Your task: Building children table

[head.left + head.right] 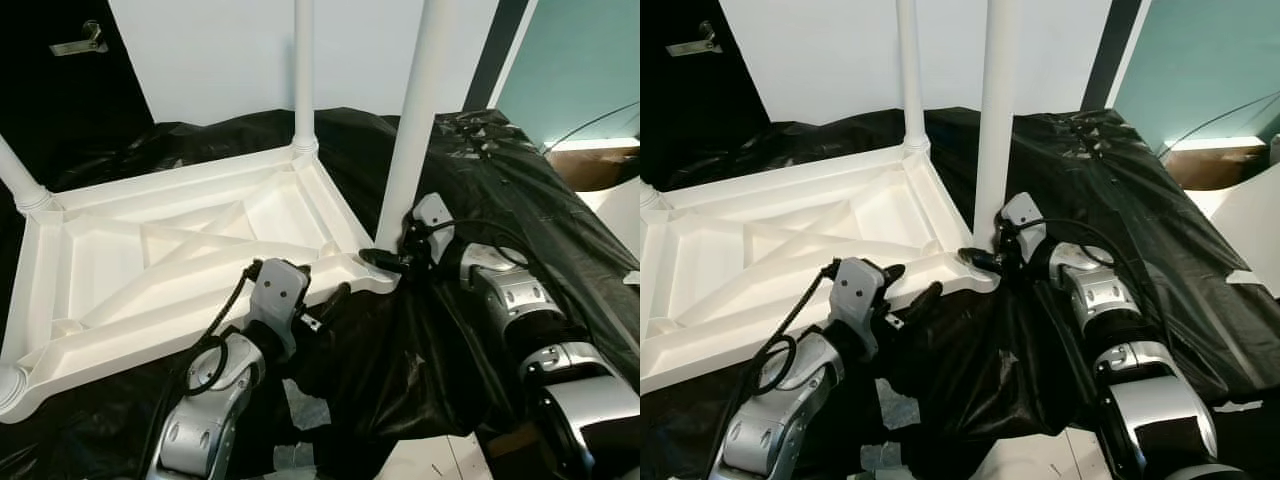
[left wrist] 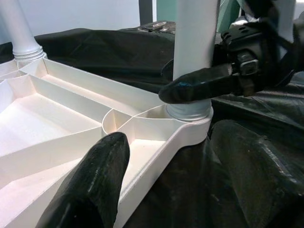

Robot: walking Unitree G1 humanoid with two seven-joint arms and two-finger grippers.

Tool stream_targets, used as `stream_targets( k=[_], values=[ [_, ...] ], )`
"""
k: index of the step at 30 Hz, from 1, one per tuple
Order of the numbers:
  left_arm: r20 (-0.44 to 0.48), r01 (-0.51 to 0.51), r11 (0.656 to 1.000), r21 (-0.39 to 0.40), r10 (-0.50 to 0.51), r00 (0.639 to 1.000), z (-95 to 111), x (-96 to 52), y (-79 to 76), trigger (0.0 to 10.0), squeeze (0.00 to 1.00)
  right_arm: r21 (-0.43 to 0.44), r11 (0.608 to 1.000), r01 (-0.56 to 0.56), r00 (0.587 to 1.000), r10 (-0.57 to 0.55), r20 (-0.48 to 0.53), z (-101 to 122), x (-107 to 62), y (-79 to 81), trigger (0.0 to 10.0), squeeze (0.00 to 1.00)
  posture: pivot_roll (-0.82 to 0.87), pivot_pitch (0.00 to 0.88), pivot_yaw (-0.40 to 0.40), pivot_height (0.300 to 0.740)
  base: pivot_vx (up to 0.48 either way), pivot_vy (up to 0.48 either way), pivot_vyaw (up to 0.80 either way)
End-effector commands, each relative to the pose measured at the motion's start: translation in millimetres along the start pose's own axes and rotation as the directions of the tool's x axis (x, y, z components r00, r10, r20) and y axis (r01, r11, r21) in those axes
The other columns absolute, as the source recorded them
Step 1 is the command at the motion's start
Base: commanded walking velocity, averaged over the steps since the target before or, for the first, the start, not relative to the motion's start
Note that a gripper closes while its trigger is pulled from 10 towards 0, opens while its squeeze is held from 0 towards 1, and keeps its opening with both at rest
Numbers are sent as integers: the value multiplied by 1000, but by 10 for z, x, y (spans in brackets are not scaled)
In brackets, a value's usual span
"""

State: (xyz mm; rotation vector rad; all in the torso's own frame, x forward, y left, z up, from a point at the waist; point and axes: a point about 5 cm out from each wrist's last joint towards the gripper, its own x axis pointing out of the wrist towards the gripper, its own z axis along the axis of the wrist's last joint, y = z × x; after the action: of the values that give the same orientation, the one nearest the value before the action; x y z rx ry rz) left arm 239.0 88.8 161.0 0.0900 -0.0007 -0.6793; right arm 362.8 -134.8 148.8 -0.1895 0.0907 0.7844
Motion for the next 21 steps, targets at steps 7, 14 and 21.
stream_targets(
  k=[7,14,21],
  values=[
    [-22,-60,998,1,60,998,-58,-11,-4,10000,0,118,969,216,975,-207,-84,-246,15,166,0,0,110,39,-51,740,0,0,0],
    [-26,-62,998,-3,62,998,-62,-28,-18,10000,0,138,901,411,910,-396,-121,-298,35,394,0,0,114,48,-56,740,0,0,0],
    [-18,-82,997,-11,82,996,-52,-27,-6,10000,0,199,810,552,834,-538,-123,-259,84,530,0,0,115,51,-55,740,0,0,0]
  ],
)
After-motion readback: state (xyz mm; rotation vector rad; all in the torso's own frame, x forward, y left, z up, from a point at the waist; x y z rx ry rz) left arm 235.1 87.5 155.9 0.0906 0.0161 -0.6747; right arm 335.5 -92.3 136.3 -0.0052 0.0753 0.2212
